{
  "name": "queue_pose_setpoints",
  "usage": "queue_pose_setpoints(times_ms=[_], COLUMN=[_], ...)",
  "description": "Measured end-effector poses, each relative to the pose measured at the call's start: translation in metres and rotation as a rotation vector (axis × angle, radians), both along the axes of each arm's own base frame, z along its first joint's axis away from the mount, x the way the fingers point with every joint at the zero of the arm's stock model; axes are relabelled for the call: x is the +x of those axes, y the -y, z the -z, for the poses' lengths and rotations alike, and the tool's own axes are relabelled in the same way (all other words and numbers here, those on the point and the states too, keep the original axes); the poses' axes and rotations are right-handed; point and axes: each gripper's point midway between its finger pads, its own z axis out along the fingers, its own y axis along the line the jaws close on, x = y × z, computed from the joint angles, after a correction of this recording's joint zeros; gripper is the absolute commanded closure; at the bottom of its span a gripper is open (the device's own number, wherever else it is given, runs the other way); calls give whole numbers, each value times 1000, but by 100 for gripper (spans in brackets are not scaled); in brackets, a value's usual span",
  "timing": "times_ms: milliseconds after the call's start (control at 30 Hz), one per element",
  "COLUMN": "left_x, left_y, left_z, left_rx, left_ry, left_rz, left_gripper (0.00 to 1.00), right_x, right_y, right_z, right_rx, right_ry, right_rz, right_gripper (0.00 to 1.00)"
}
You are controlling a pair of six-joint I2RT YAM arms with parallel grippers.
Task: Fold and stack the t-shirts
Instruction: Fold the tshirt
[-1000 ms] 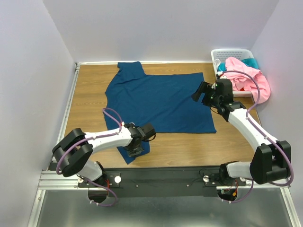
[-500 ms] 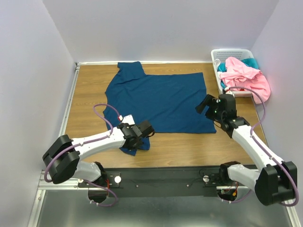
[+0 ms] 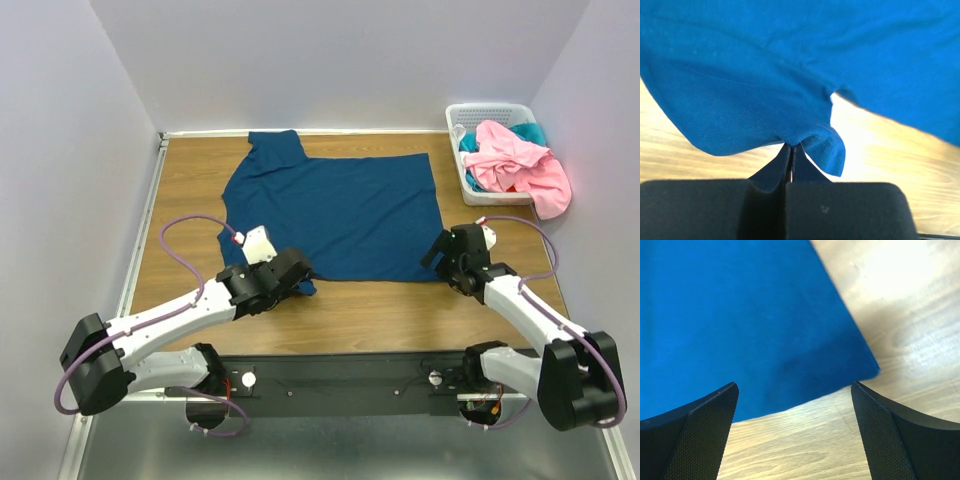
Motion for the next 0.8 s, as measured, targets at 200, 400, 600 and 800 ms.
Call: queue_pose_setpoints(times_ms=[200, 400, 600, 800], left_x=[3, -1, -3, -4], left_y=[-8, -17, -20, -22], left_z=[-9, -8, -7, -8], left_rx=[-17, -32, -41, -44], left_ry=[48, 65, 64, 64], left_rz=[-26, -40, -59, -63], left_gripper=[100, 100, 100, 100], right_x=[-8, -7, -2, -1], right_y=[5, 13, 21, 24], right_z=[21, 25, 29, 32], right_rx=[-15, -44, -85, -94], right_ry=[-87, -94, -106, -111], right_rz=[42, 92, 124, 149], right_gripper=[6, 13, 22, 68])
